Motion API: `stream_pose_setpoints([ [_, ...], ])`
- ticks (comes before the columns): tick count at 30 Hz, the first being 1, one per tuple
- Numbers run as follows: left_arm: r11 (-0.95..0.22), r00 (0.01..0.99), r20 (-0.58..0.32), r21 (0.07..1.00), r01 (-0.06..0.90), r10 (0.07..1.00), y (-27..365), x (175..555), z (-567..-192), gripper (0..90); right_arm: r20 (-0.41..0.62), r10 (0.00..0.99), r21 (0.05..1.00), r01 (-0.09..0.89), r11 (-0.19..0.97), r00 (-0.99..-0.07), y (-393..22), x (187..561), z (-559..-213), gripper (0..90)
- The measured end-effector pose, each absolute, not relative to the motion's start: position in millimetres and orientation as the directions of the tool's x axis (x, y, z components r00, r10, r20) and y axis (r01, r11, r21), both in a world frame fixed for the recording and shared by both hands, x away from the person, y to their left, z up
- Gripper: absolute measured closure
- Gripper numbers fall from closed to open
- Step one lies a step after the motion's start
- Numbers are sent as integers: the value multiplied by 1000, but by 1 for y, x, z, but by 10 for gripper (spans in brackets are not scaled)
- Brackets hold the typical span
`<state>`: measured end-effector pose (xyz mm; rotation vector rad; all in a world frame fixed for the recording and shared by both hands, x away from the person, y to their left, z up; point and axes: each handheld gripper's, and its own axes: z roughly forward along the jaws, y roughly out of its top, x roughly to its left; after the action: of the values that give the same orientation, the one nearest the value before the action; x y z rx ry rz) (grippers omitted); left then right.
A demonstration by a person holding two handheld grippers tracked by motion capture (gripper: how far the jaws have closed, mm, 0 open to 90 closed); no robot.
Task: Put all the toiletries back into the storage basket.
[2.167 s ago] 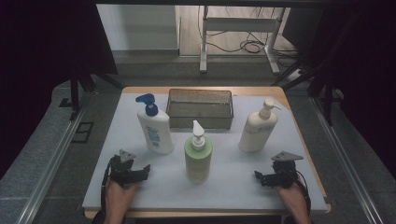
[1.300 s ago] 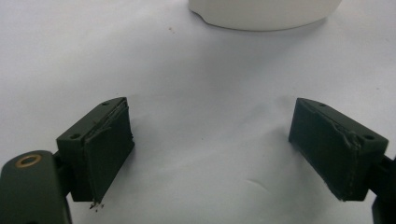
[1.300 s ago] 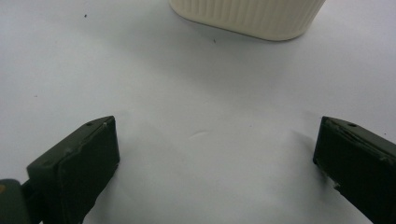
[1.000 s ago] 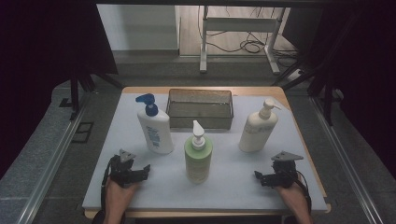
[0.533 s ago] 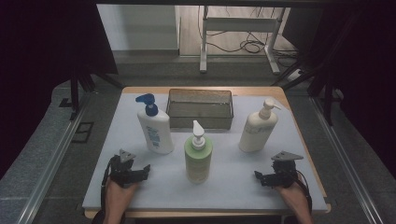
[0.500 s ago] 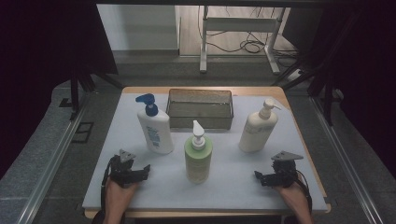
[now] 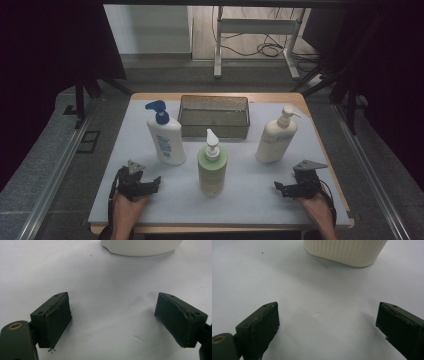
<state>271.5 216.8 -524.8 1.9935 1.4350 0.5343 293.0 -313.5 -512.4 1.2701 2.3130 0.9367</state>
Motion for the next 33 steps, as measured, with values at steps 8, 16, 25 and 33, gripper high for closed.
stream_pose_setpoints([
  [8,-219,329,-31,686,694,944,217,272,-525,129,48,832,699,614,367,-553,-318,300,-507,138],
  [16,-220,329,-30,685,694,944,217,271,-525,129,67,847,699,631,338,-528,-325,306,-501,198],
  [25,-220,329,-30,686,694,944,217,271,-525,129,66,852,703,630,330,-520,-334,318,-492,473],
  [33,-220,329,-30,686,694,944,217,271,-525,129,37,856,700,625,346,-516,-340,330,-488,736],
])
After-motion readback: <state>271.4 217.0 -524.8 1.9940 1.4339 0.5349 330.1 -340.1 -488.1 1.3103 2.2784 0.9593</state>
